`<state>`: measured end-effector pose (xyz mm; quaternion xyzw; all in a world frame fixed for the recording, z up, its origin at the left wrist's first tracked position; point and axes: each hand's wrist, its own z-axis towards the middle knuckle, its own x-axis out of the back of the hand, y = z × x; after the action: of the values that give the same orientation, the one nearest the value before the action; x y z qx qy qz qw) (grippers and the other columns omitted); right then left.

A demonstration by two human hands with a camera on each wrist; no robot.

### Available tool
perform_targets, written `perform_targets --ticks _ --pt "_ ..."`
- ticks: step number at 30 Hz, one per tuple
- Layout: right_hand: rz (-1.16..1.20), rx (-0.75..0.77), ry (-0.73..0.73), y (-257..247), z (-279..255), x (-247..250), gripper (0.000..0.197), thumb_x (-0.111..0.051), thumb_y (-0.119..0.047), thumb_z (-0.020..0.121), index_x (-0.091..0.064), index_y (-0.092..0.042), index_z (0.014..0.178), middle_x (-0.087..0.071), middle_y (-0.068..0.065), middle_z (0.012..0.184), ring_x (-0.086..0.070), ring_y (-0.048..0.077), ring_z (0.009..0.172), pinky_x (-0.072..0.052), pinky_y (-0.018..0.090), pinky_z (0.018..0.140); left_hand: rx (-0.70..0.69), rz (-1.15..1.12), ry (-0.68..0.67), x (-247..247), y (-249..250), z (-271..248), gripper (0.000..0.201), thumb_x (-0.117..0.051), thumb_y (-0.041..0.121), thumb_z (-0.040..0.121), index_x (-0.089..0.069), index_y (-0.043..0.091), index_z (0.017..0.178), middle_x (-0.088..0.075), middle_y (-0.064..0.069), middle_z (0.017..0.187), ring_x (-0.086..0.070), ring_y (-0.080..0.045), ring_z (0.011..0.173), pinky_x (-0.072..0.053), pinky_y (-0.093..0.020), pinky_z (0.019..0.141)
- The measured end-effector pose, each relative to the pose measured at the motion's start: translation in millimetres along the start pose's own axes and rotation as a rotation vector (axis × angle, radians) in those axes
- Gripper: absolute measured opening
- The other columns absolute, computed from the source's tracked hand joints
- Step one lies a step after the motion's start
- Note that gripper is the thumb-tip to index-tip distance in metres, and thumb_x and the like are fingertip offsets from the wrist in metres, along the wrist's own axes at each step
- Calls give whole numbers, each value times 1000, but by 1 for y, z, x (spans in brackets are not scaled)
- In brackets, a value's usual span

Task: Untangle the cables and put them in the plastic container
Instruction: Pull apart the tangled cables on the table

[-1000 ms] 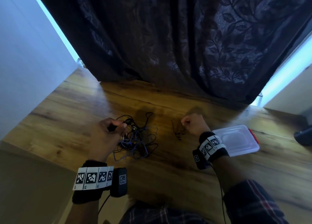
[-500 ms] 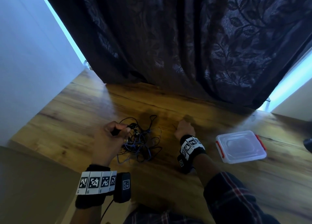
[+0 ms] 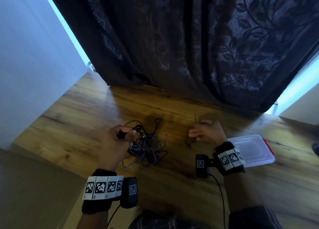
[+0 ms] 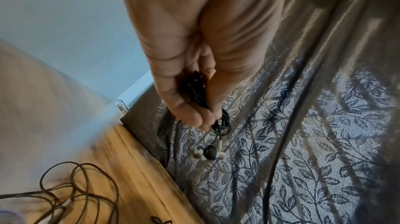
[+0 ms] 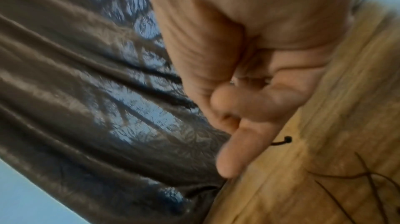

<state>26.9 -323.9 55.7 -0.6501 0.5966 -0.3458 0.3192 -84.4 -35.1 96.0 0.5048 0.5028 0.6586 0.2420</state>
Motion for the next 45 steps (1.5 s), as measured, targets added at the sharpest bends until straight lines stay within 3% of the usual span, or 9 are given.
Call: perform_targets --ticks 7,11,18,23,29,31,37,41,45 --pt "253 145 -160 -10 -45 -26 16 -64 -6 96 -65 6 106 -76 23 98 -76 32 93 -63 37 81 8 -47 8 -4 7 -3 14 -74 11 87 -67 23 81 -72 10 74 -69 4 68 -55 -17 66" --pt "197 199 -226 -11 -66 -54 16 -70 -7 91 -68 0 105 -76 22 97 -76 30 88 -64 37 78 11 -102 4 -3 8 -4 11 -73 9 87 -69 18 84 -74 5 77 -73 -3 71 -57 -19 67" --pt "-99 156 -651 -2 -90 -109 21 -74 -8 89 -59 -9 104 -76 13 94 -76 26 82 -62 38 74 -40 -98 38 -4 11 -4 10 -73 8 87 -69 15 83 -74 0 79 -73 -7 72 -56 -18 65" --pt "-34 104 -479 6 -88 -133 14 -74 -5 88 -64 -6 98 -73 10 90 -75 14 71 -62 27 66 -100 -51 30 -3 14 -5 12 -75 10 86 -68 18 80 -75 6 84 -73 -10 80 -58 -23 69" --pt "422 35 -391 11 -85 -144 27 -70 -2 90 -64 13 112 -74 23 103 -75 29 82 -63 34 72 -130 -18 17 -5 24 -7 10 -75 9 86 -70 18 85 -72 11 83 -68 6 75 -49 -7 64" --pt "504 38 -370 11 -84 -145 23 -70 -4 91 -67 10 110 -74 18 92 -71 25 74 -60 31 67 -119 -25 -7 -5 26 -8 6 -75 9 85 -72 14 87 -73 7 83 -67 7 72 -50 -8 62" --pt "451 98 -247 10 -79 -143 9 -66 0 93 -70 -3 85 -63 6 63 -54 14 54 -45 24 52 -53 -82 -96 -3 30 -8 5 -75 10 85 -71 10 89 -74 0 71 -70 -4 67 -55 -16 62" --pt "412 112 -196 10 -74 -142 8 -67 0 92 -73 -6 92 -63 3 62 -54 9 51 -45 22 52 21 -130 -182 -3 32 -11 6 -74 10 86 -70 13 90 -74 0 70 -71 -10 68 -60 -27 67" --pt "362 84 -176 12 -70 -143 11 -65 3 91 -71 -5 92 -65 3 63 -54 10 52 -45 25 53 39 -205 -221 -4 32 -12 10 -73 7 85 -70 5 95 -74 -2 68 -69 -8 65 -56 -20 64"
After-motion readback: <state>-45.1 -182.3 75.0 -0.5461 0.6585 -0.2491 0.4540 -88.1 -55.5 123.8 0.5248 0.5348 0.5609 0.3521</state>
